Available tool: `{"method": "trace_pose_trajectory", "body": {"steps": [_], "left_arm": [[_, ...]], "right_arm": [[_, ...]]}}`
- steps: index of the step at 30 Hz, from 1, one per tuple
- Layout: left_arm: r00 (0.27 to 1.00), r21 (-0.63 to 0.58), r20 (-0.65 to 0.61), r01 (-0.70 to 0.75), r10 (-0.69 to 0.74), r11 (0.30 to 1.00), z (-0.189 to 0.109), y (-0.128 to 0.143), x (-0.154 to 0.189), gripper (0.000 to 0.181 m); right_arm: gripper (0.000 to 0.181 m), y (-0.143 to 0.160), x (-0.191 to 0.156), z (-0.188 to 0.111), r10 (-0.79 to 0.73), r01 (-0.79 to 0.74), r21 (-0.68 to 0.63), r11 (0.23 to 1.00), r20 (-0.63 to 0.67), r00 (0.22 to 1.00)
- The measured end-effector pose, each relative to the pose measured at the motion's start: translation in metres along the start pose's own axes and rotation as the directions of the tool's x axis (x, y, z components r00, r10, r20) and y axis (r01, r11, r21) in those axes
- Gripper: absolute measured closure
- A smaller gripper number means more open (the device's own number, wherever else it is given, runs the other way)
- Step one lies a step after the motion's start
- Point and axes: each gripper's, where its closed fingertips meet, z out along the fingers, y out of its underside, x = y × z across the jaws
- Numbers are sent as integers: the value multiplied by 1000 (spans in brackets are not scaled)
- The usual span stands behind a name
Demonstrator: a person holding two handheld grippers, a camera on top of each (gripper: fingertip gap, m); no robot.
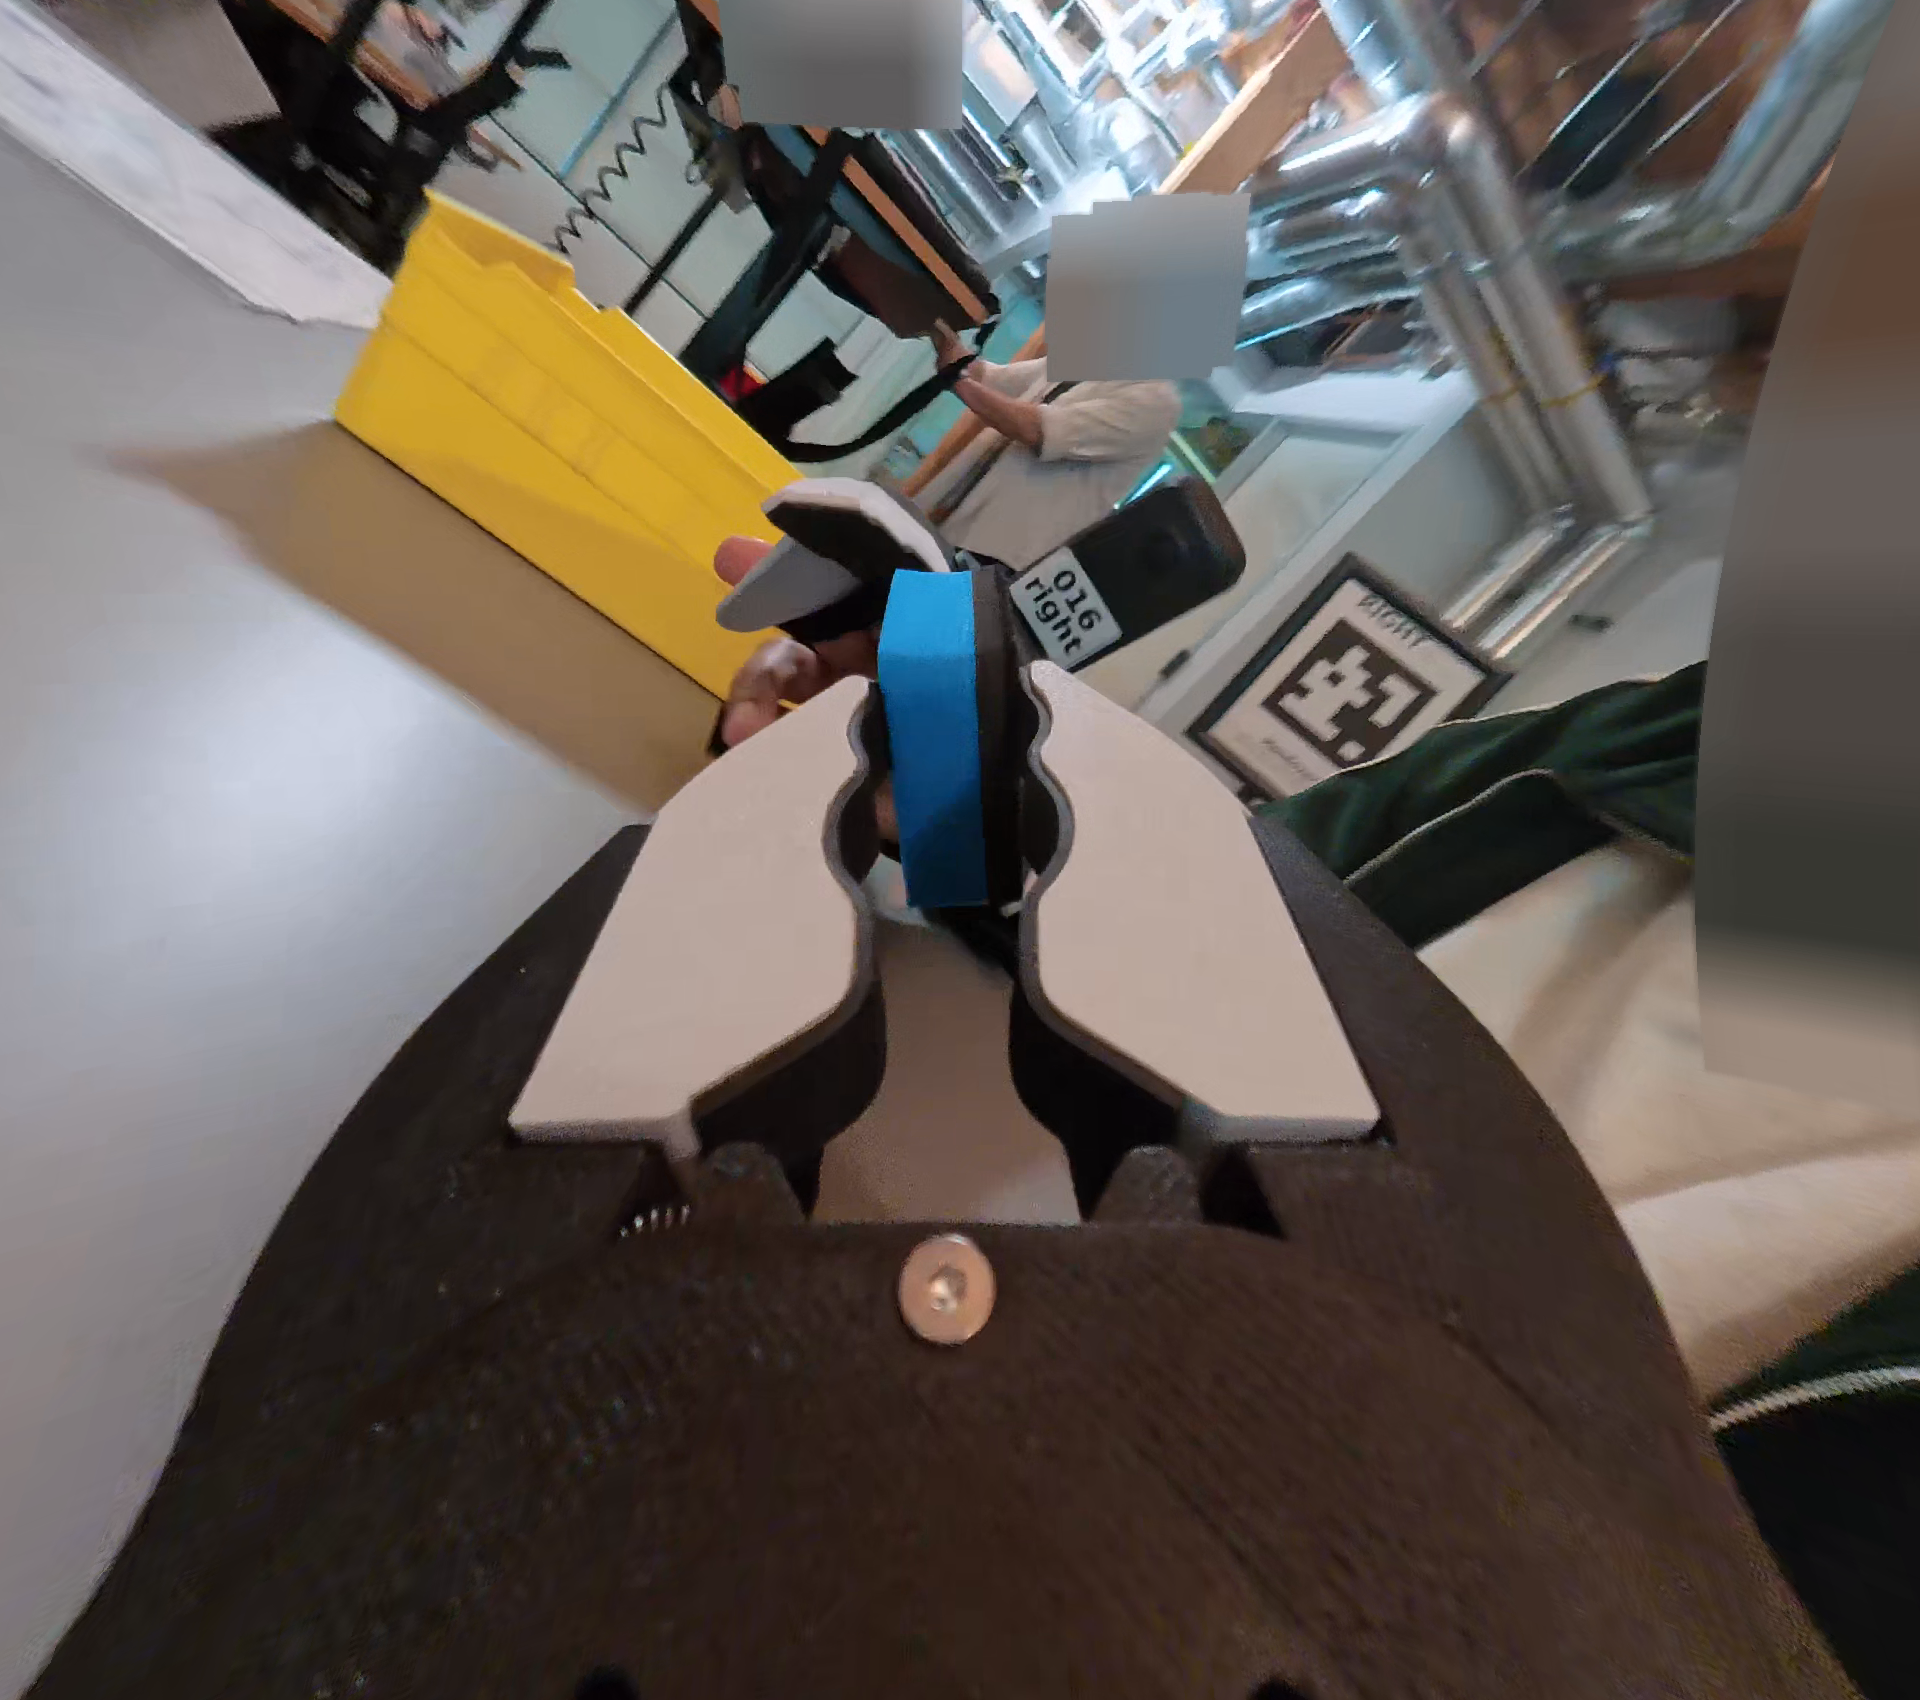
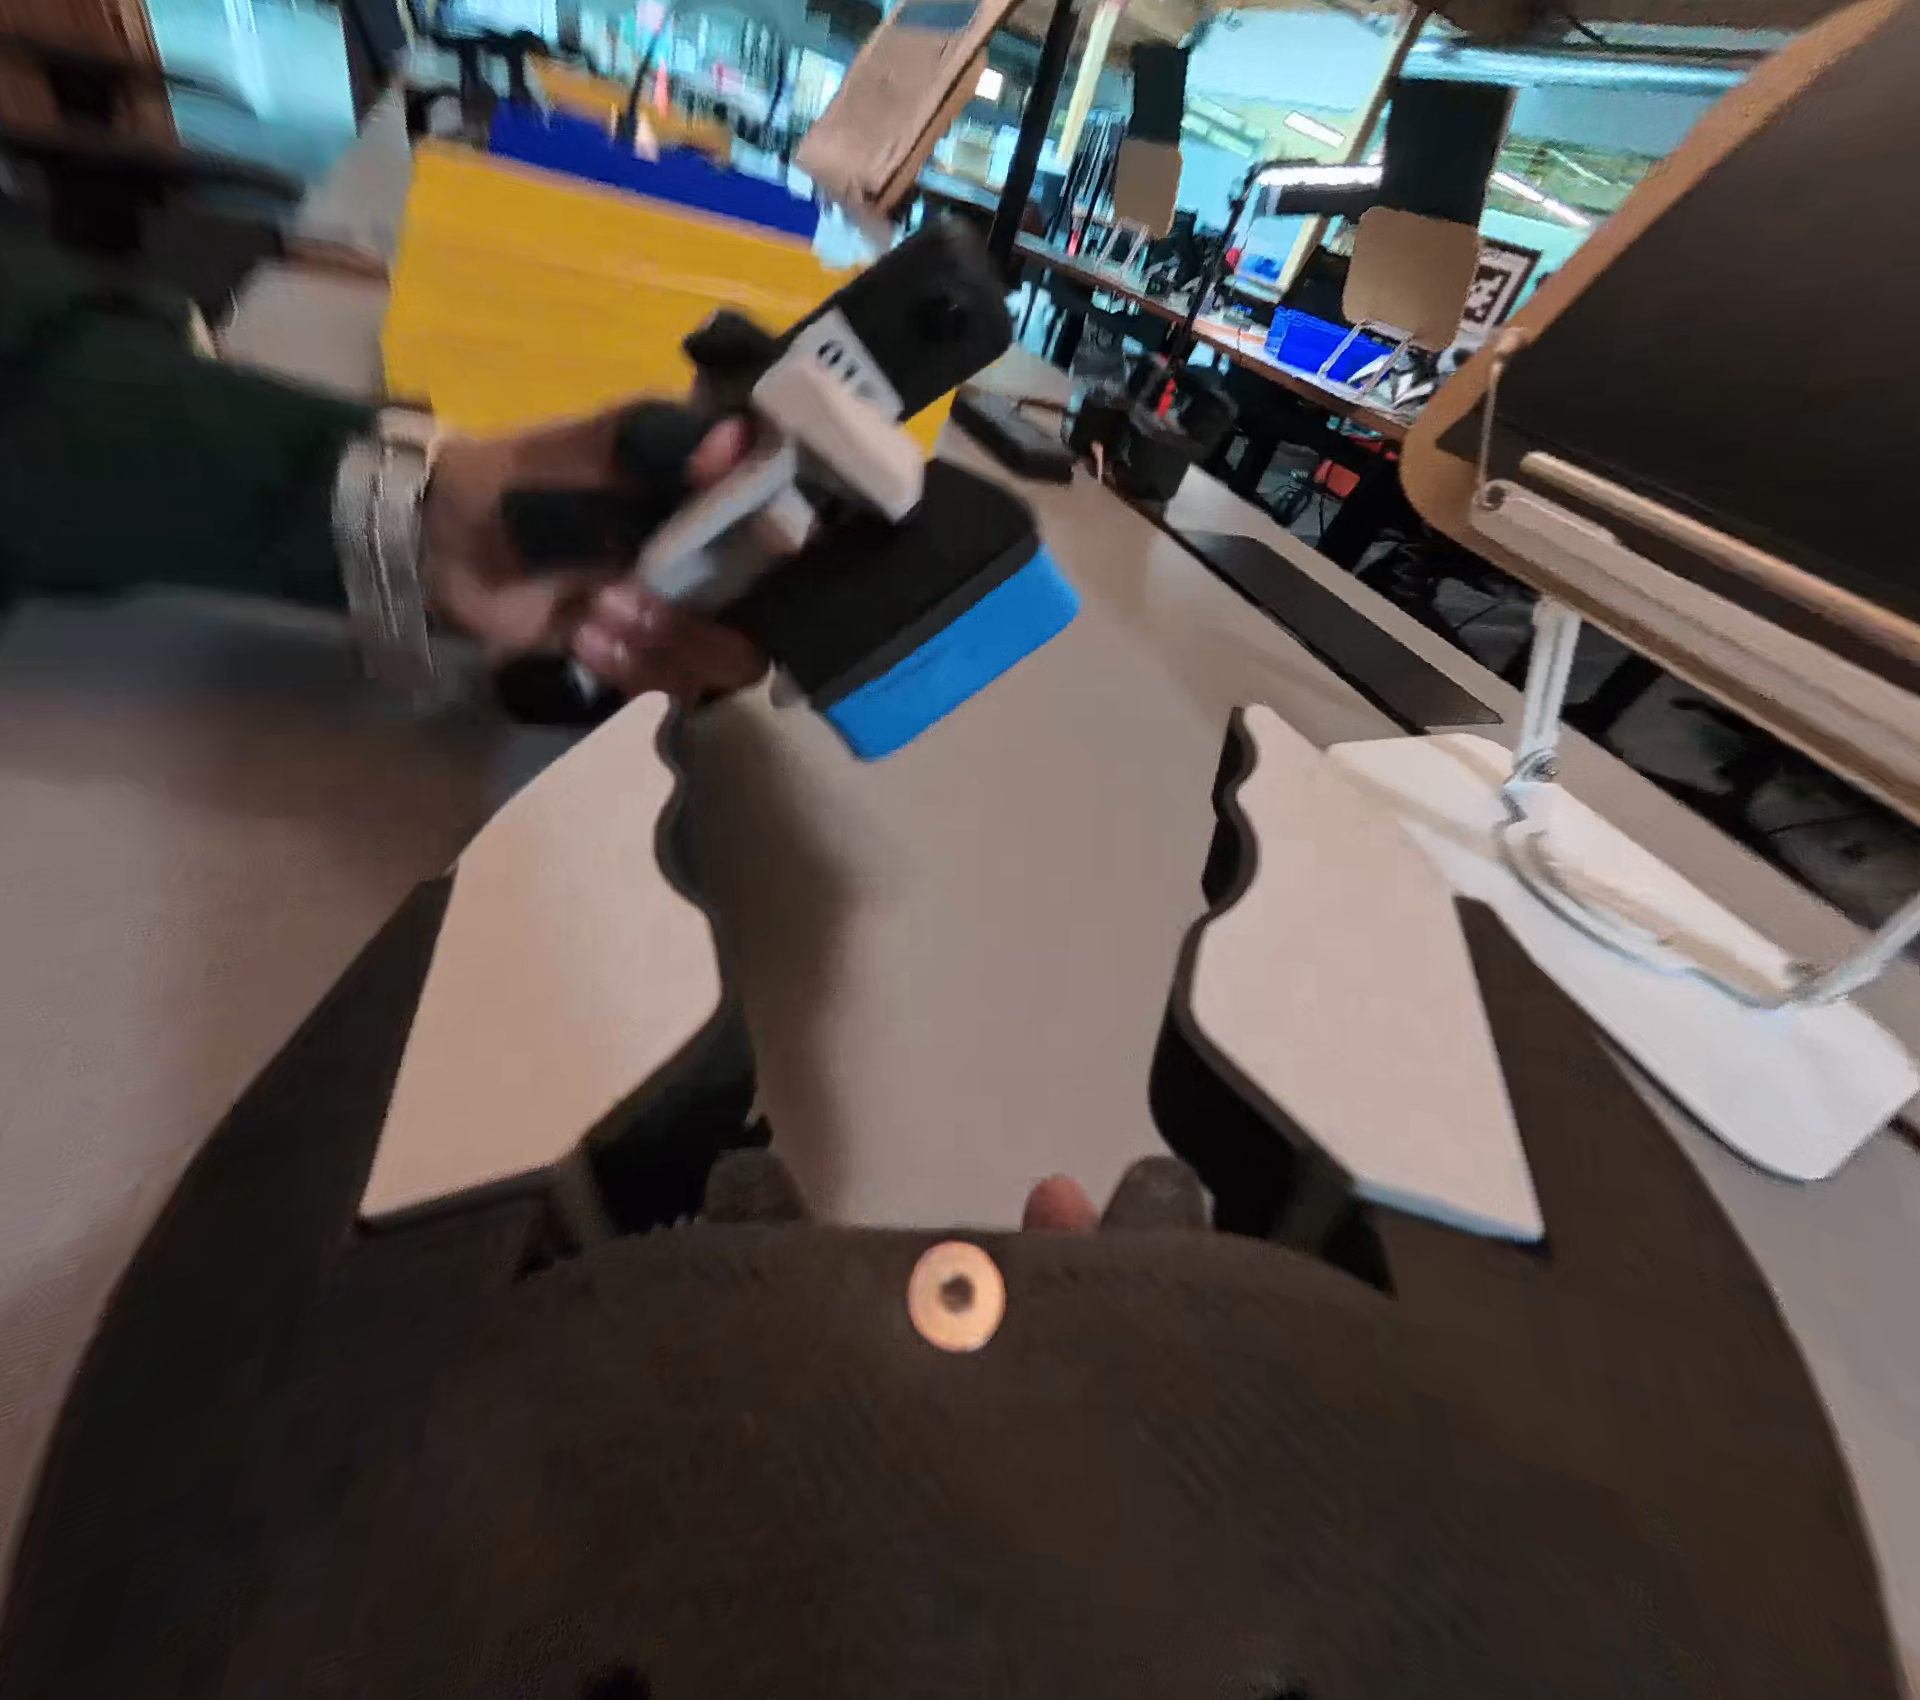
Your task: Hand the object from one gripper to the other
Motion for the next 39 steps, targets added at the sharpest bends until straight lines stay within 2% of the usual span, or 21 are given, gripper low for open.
{"method": "trace_pose_trajectory", "body": {"steps": [3,6,12,14,21,23,27,29,31,34,36,39], "left_arm": [[985,-71,-27,167,-170,983,-6,8,-5,157],[950,-165,-25,303,-311,939,-11,22,-9,157],[913,-230,-64,379,-403,896,-8,32,-5,156],[914,-257,-74,370,-400,893,-5,37,-2,156],[911,-239,-92,371,-401,897,-3,36,-2,155],[925,-222,-75,349,-373,910,-2,34,-5,153],[955,-137,7,294,-296,946,-3,27,-19,117],[967,-90,65,252,-247,963,-5,22,-27,106],[972,-74,159,187,-173,980,-6,20,-39,103],[943,-137,333,69,-19,988,-6,28,-55,107],[905,-184,416,-13,90,983,-5,29,-61,111],[850,-249,479,-108,219,962,-3,31,-63,107]], "right_arm": [[85,19,-9,7,-190,189,-128,974,4,982],[93,21,-25,13,-287,291,-143,946,49,957],[106,15,-37,16,-290,299,-114,947,88,953],[120,14,-39,14,-280,291,-109,950,106,954],[122,12,-39,13,-223,235,-100,967,116,968],[122,13,-38,13,-224,235,-107,966,110,968],[122,19,-27,13,-228,233,-156,960,53,972],[122,28,-15,12,-236,230,-226,947,-2,972],[122,40,-4,11,-243,210,-326,922,-63,968],[122,55,15,5,-317,199,-499,844,-164,934],[122,61,20,3,-423,253,-583,772,-173,890],[122,67,17,5,-519,316,-659,683,-134,844]]}}
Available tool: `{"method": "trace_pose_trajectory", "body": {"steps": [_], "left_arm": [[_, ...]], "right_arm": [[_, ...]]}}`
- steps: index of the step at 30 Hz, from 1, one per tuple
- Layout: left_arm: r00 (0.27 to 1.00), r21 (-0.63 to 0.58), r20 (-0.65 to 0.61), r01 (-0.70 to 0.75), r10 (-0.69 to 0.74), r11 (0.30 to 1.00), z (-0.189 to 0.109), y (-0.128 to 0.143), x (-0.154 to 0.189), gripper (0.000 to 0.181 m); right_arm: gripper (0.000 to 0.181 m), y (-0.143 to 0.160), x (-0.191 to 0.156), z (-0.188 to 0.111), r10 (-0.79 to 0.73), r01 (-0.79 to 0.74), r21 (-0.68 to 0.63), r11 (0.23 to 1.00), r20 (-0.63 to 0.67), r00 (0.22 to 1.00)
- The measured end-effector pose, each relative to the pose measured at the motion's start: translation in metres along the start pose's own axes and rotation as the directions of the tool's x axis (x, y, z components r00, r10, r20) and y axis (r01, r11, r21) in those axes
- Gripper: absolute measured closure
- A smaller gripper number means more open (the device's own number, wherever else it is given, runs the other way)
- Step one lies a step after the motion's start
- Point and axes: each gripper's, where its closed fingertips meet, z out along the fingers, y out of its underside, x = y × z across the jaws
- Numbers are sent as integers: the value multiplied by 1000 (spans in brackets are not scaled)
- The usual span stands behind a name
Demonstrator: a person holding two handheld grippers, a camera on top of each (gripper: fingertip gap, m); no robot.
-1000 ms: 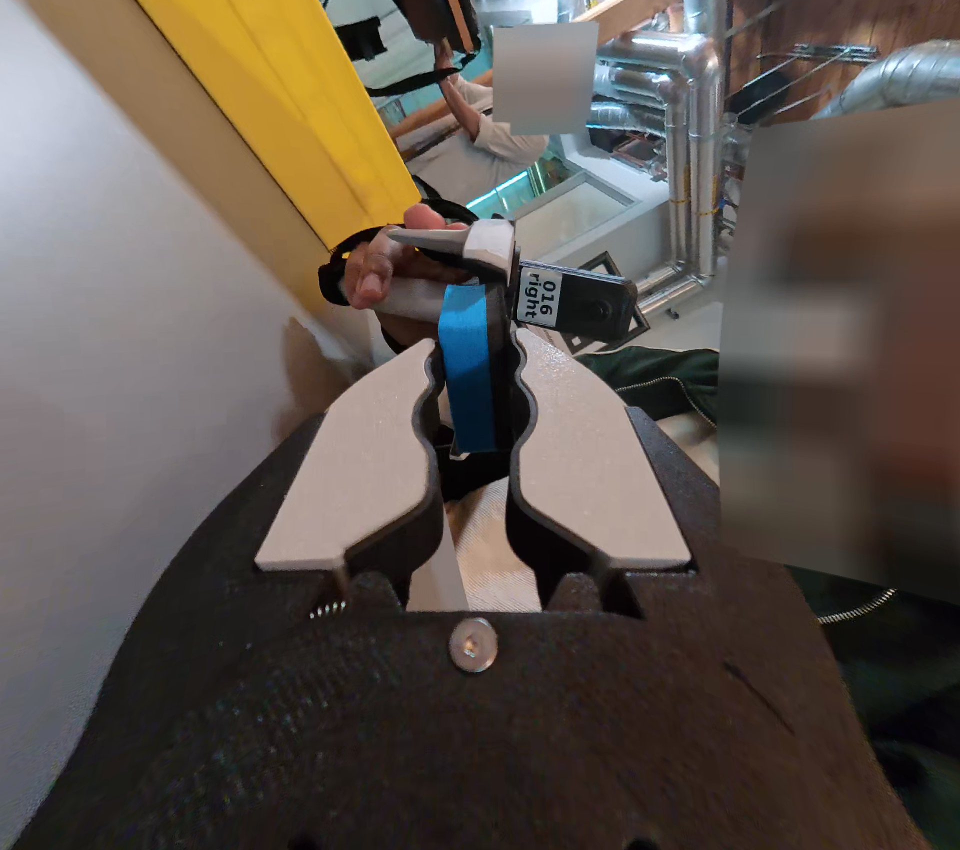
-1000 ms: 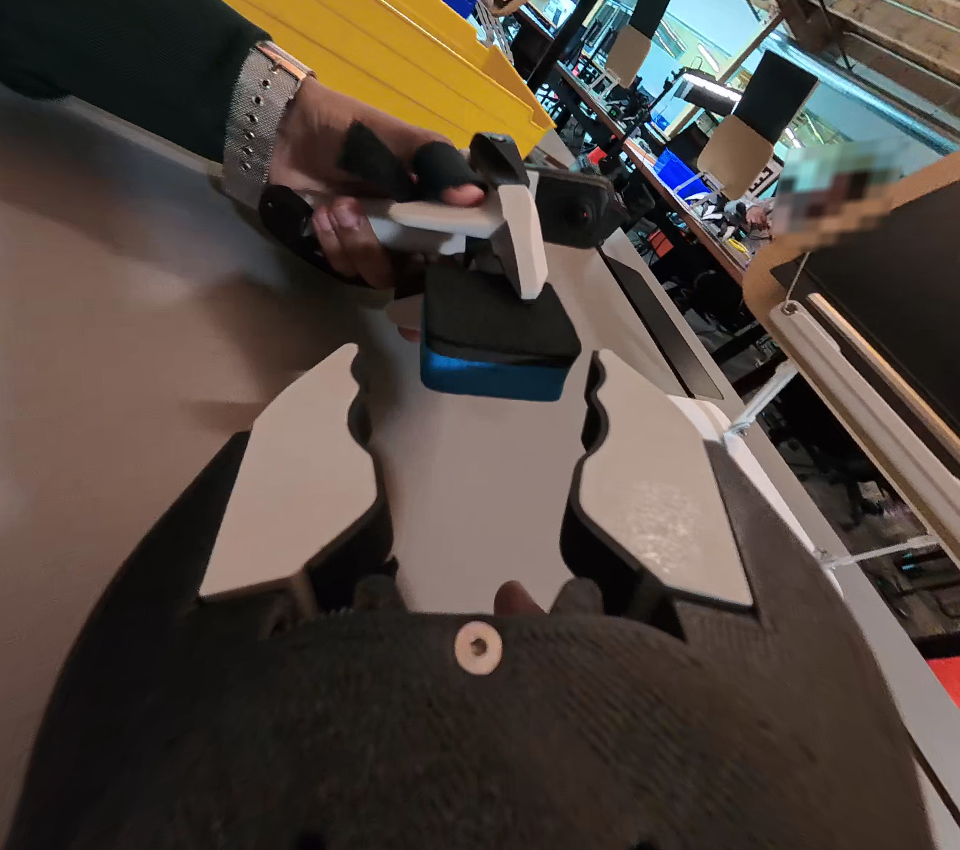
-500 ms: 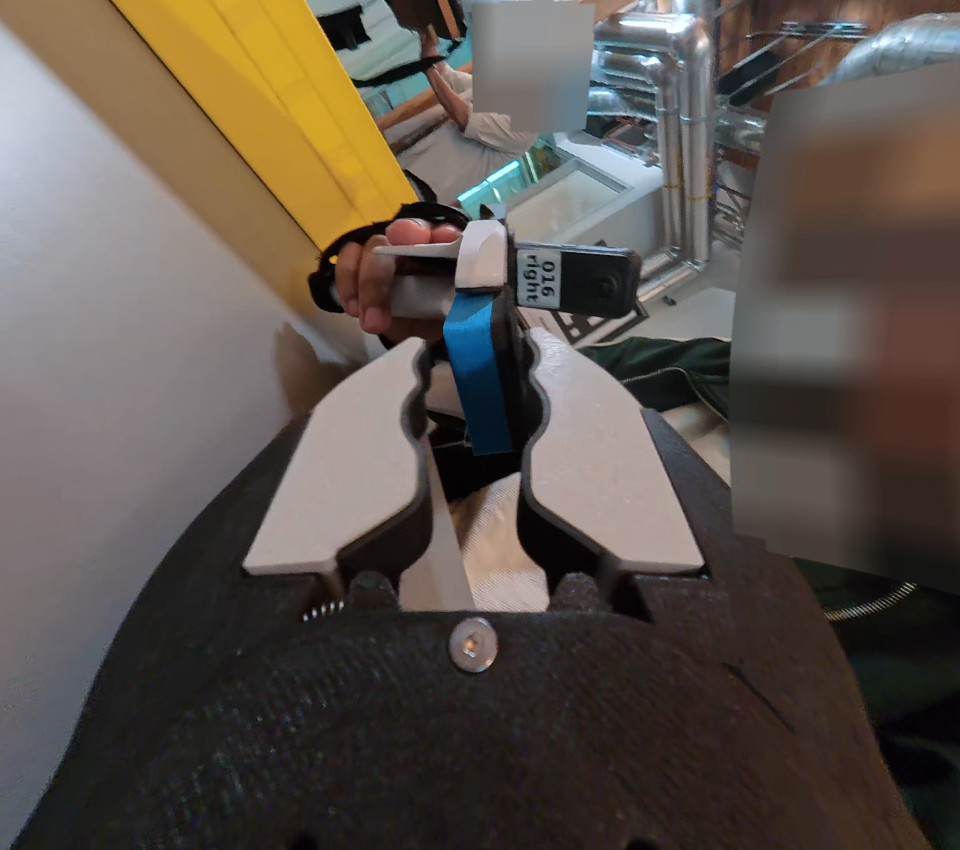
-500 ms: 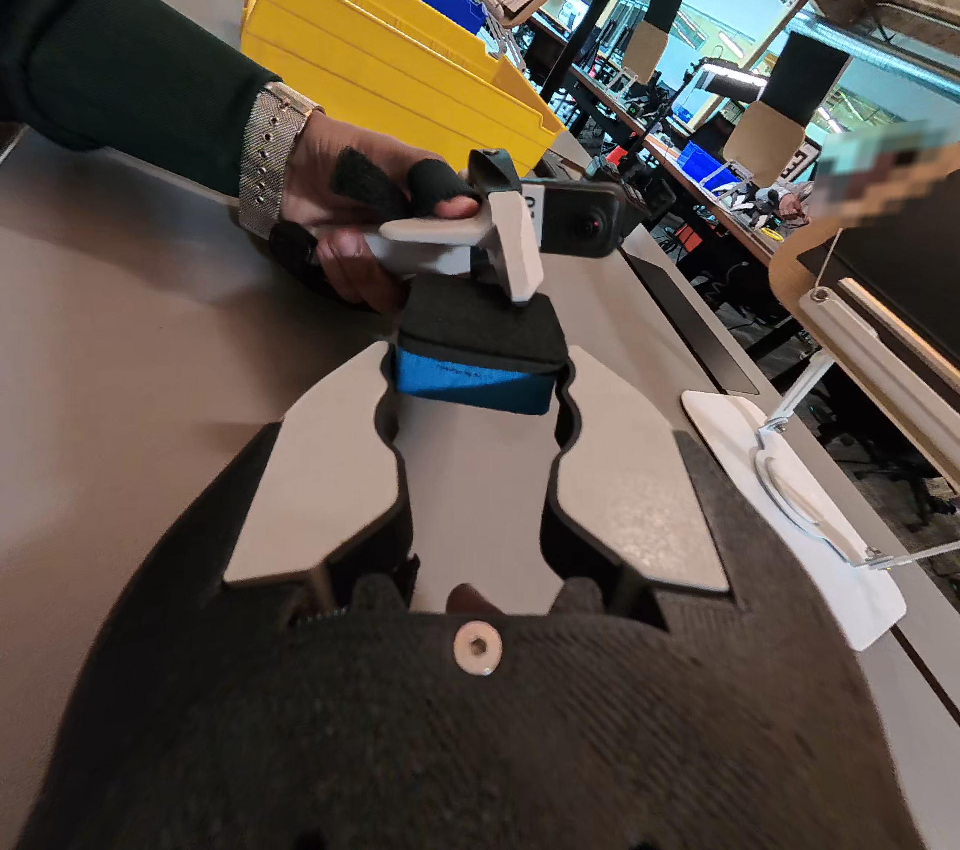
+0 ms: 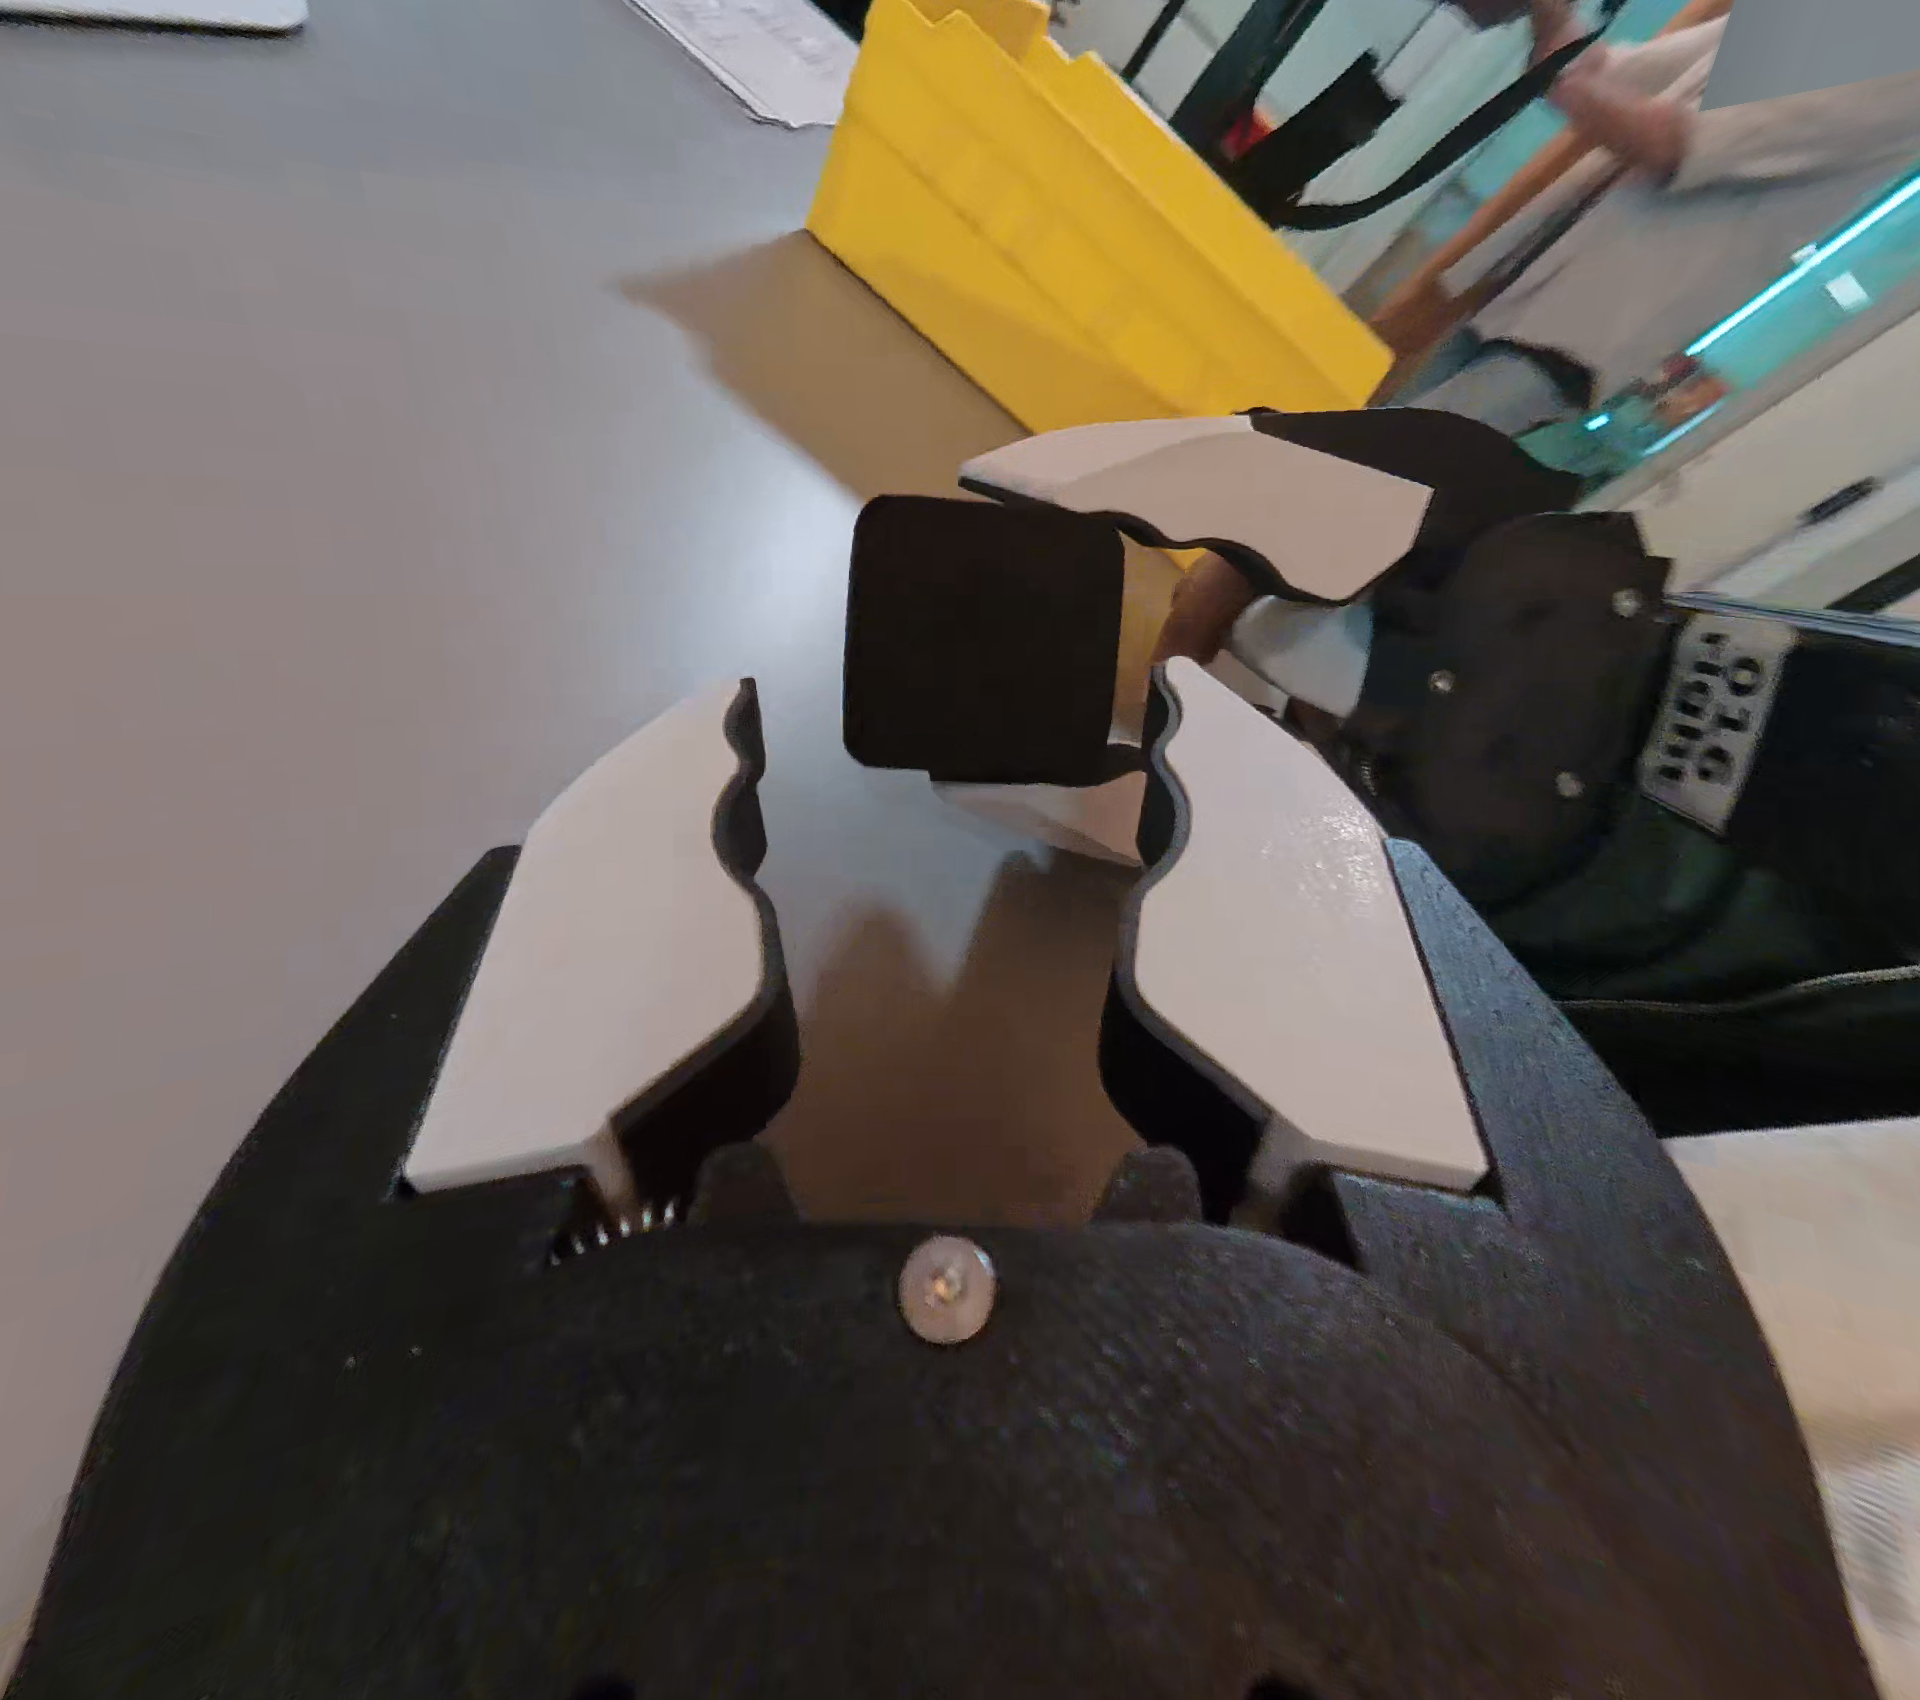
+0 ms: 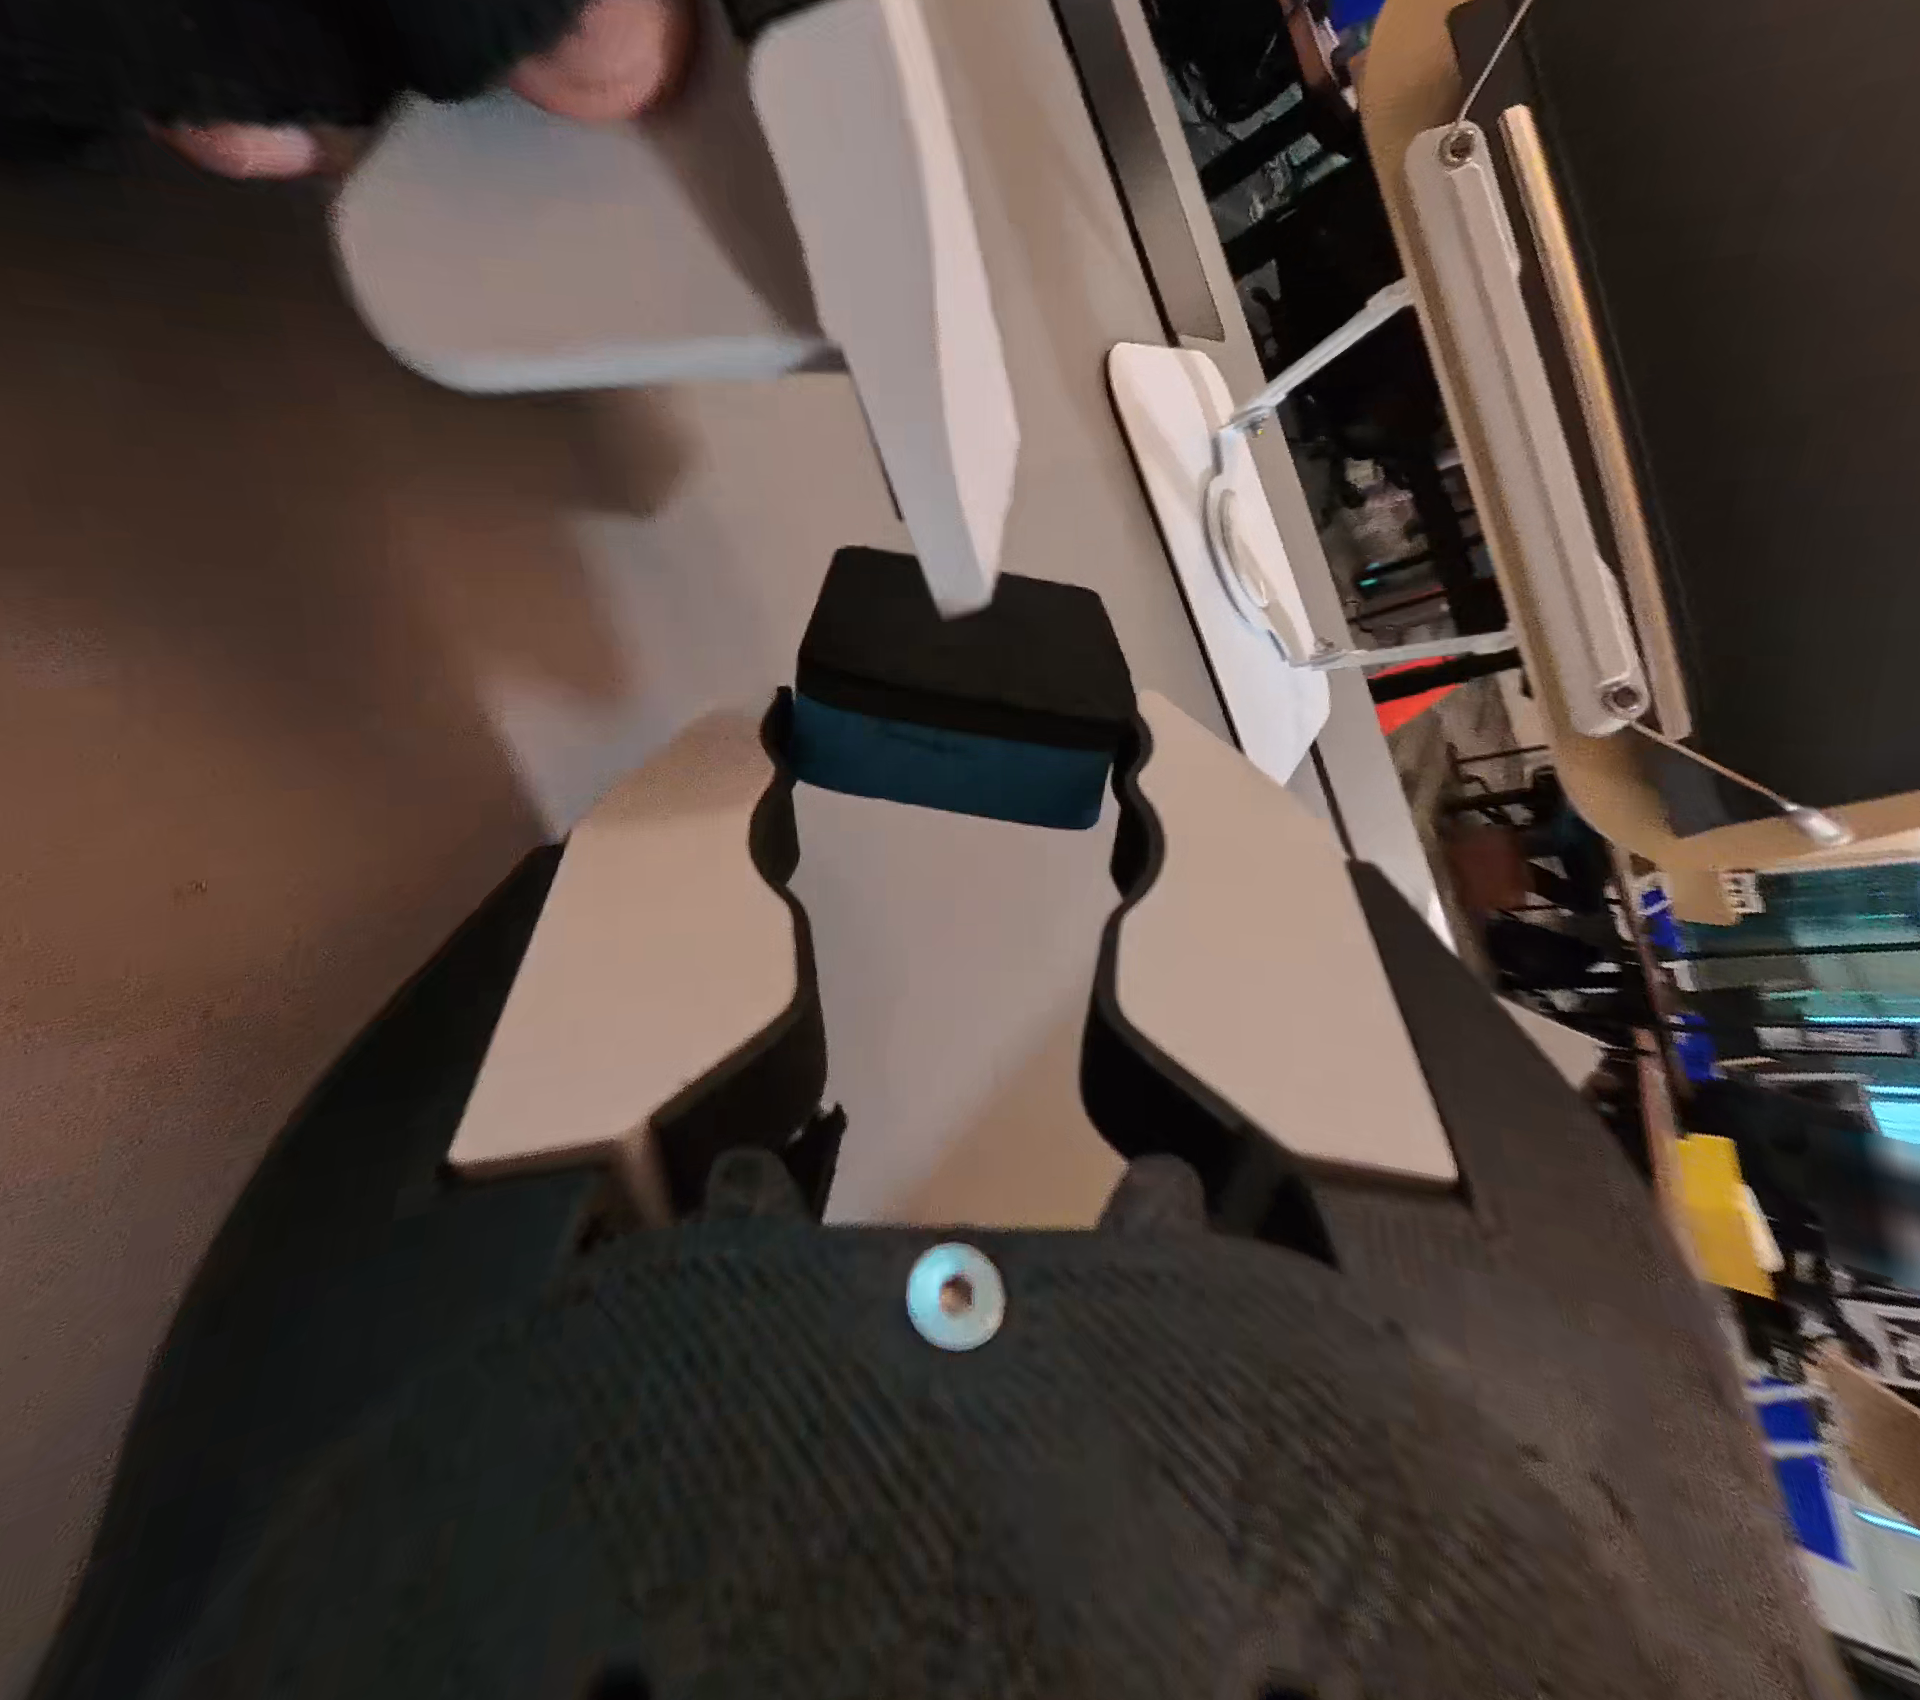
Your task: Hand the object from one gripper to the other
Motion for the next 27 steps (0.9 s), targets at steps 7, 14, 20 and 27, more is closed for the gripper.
{"method": "trace_pose_trajectory", "body": {"steps": [7,14,20,27], "left_arm": [[998,-62,32,-58,60,996,6,8,2,103],[995,-101,28,-96,99,990,9,13,8,116],[992,-85,35,-114,117,990,8,11,9,122],[1000,114,1,-16,15,993,-9,-15,0,123]], "right_arm": [[122,-5,-3,-1,-77,75,-54,996,-38,996],[122,-8,0,-5,-38,34,-78,996,-46,998],[121,-9,1,-5,-6,5,-31,1000,-38,999],[90,1,11,-5,430,-442,47,896,161,888]]}}
